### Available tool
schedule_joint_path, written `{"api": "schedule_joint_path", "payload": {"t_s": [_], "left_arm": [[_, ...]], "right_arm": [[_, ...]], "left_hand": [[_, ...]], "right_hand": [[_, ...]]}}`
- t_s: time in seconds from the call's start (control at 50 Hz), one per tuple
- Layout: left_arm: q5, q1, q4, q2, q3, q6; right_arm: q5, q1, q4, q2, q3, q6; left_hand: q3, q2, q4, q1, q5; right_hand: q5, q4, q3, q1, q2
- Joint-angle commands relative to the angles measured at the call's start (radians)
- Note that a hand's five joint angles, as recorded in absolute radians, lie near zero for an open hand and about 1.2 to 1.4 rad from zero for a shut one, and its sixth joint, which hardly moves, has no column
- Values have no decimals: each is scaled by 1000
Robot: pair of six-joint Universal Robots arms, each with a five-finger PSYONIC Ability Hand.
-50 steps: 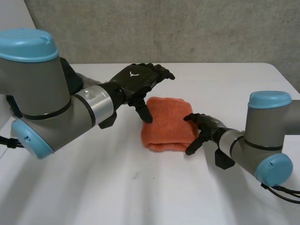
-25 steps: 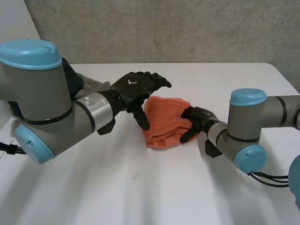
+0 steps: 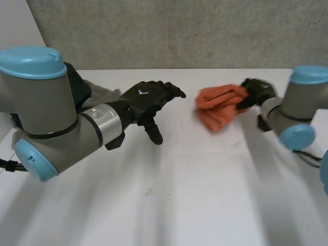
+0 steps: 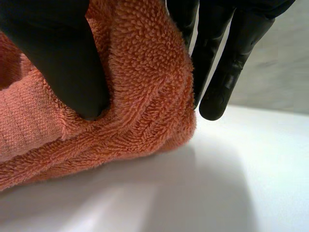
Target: Fold the laundry.
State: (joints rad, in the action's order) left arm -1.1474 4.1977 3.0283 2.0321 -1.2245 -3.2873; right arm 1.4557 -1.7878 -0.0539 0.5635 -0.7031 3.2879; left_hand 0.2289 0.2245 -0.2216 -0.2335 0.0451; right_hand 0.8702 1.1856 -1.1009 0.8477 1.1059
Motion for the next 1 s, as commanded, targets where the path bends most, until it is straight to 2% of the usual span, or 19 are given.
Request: {"api": "schedule_joint_path", "payload": {"t_s": [0.02, 0.12, 0.22, 0.44, 0.64, 0.66, 0.68, 0.74, 0.8, 0.82, 0.88, 1.0], "left_arm": [[-2, -7, 6, -1, 3, 2], [-2, -13, 6, -3, 8, 17], [-1, -15, 6, -3, 10, 25], [-2, -16, 6, -1, 8, 26], [-2, -31, 6, -1, 5, 28], [-2, -31, 6, -1, 5, 29], [-2, -31, 6, -1, 5, 31], [-2, -33, 6, -1, 3, 37], [-2, -33, 6, -1, 3, 40], [-2, -33, 6, 0, 3, 40], [-2, -38, 6, 0, 3, 40], [-2, -39, 6, -3, -1, 40]], "right_arm": [[95, 149, -99, -157, 319, -53], [121, 249, -130, -273, 529, -63], [100, 318, -130, -320, 559, -88], [-78, 406, -244, -360, 550, -106], [-175, 478, -297, -306, 554, -175], [-176, 479, -299, -306, 554, -188], [-175, 484, -307, -306, 554, -220], [-166, 490, -319, -306, 556, -281], [-105, 507, -322, -312, 562, -355], [-47, 525, -320, -313, 565, -387], [3, 539, -316, -307, 574, -419], [-40, 536, -343, -235, 548, -433]], "left_hand": [[-15, -11, 8, 20, -6], [-15, -11, 8, 20, -6], [-12, -8, 5, 17, -3], [-12, -8, 5, 17, -3], [-12, -8, 5, 17, -3], [-12, -8, 5, 17, -3], [-12, -8, 5, 17, -3], [-12, -8, 5, 17, -3], [-12, -8, 5, 17, -3], [-12, -8, 5, 17, -3], [-12, -8, 5, 17, -3], [-12, -8, 5, 17, -3]], "right_hand": [[352, 211, -295, 549, 290], [352, 211, -295, 549, 290], [352, 211, -295, 549, 290], [352, 211, -295, 549, 290], [352, 211, -295, 549, 290], [85, -56, -29, 282, 24], [-842, -983, 898, -645, -903], [-870, -1011, 926, -673, -931], [-870, -1011, 926, -673, -931], [-870, -1011, 926, -673, -931], [-870, -1011, 926, -673, -931], [-870, -1011, 926, -673, -931]]}}
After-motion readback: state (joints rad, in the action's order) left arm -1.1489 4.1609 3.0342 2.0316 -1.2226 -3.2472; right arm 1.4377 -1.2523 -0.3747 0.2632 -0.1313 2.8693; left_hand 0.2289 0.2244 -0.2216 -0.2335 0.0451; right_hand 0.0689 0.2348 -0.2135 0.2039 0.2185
